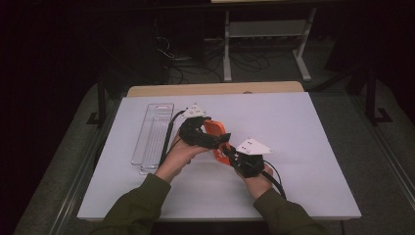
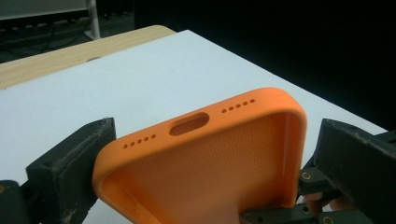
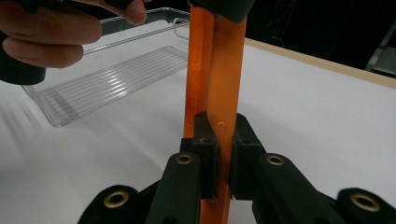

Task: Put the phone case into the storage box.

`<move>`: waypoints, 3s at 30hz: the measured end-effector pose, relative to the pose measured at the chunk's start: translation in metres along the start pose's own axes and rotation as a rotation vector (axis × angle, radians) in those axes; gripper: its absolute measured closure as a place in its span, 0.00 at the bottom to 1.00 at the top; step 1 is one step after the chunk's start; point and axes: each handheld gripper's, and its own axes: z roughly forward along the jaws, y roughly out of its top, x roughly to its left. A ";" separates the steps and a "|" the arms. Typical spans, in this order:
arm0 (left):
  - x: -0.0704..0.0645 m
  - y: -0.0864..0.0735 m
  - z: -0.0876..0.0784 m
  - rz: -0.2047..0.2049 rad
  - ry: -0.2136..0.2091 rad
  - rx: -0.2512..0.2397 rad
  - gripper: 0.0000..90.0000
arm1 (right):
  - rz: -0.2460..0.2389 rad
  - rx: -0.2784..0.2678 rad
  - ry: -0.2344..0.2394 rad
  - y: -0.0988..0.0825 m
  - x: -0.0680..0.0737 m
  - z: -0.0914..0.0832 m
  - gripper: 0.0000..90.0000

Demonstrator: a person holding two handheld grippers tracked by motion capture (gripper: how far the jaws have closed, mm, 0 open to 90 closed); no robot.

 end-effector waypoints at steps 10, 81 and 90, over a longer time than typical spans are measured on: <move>-0.001 -0.001 0.002 -0.011 0.012 0.002 0.00 | -0.002 0.007 0.002 -0.001 0.001 0.001 0.91; -0.004 0.002 -0.005 0.047 0.067 -0.042 0.16 | -0.019 0.014 0.025 -0.002 0.003 0.002 0.77; -0.002 0.002 -0.008 0.047 0.081 -0.050 0.16 | 0.012 0.021 0.053 0.000 0.002 0.003 0.60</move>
